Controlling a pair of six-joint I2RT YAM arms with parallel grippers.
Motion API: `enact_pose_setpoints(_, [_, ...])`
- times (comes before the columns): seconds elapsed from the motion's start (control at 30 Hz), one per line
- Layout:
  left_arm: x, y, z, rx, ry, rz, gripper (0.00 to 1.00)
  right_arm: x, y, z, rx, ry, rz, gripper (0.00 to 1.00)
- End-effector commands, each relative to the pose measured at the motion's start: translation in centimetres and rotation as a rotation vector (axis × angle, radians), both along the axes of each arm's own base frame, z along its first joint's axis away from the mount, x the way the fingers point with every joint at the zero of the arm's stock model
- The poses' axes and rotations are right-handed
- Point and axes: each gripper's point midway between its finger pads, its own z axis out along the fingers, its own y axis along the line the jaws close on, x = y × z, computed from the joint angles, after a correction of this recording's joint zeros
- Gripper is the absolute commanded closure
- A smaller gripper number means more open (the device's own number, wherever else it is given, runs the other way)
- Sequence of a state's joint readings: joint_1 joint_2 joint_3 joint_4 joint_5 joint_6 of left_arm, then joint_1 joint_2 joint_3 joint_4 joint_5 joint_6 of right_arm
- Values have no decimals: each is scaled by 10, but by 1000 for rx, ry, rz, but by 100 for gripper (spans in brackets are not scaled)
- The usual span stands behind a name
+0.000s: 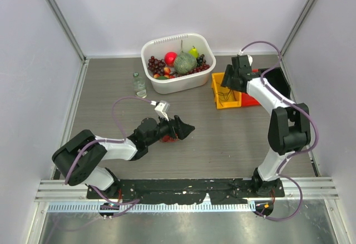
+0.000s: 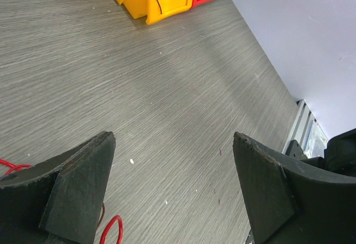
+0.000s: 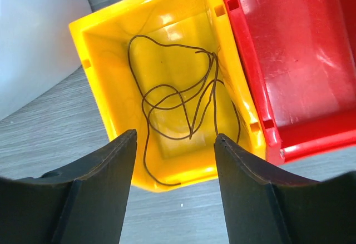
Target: Untangle the cables
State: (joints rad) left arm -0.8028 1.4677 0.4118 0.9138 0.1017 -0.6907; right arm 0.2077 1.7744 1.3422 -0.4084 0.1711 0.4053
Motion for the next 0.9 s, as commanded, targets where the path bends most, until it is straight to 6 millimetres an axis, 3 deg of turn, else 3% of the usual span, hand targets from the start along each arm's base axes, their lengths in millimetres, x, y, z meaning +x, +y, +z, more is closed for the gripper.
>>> enact_pose_setpoints(0.0, [3,1,19,-26,-75,3,10,-18,-2,23,-14,-28,-4,37])
enact_pose_setpoints(0.1, [4,9,20,-17,-86,32,10,-36,6,9,-54,-26,24,38])
enact_pose_setpoints(0.17, [5,9,21,-20,-90,37,9,-44,13,5,-90,-38,60,51])
enact_pose_setpoints(0.2, [4,6,21,-22,-89,22,10,-46,17,7,-104,-52,72,66])
enact_pose_setpoints(0.27, [2,3,21,-24,-84,9,10,-49,20,1,-124,-55,88,75])
enact_pose_setpoints(0.37, [3,4,21,-25,-85,13,10,-51,23,-11,-122,-26,102,80])
enact_pose_setpoints(0.7, [3,4,22,-23,-87,15,10,-46,34,-37,-89,19,120,85])
enact_pose_setpoints(0.87, [3,4,22,-25,-87,15,10,-45,35,-43,-95,19,129,77])
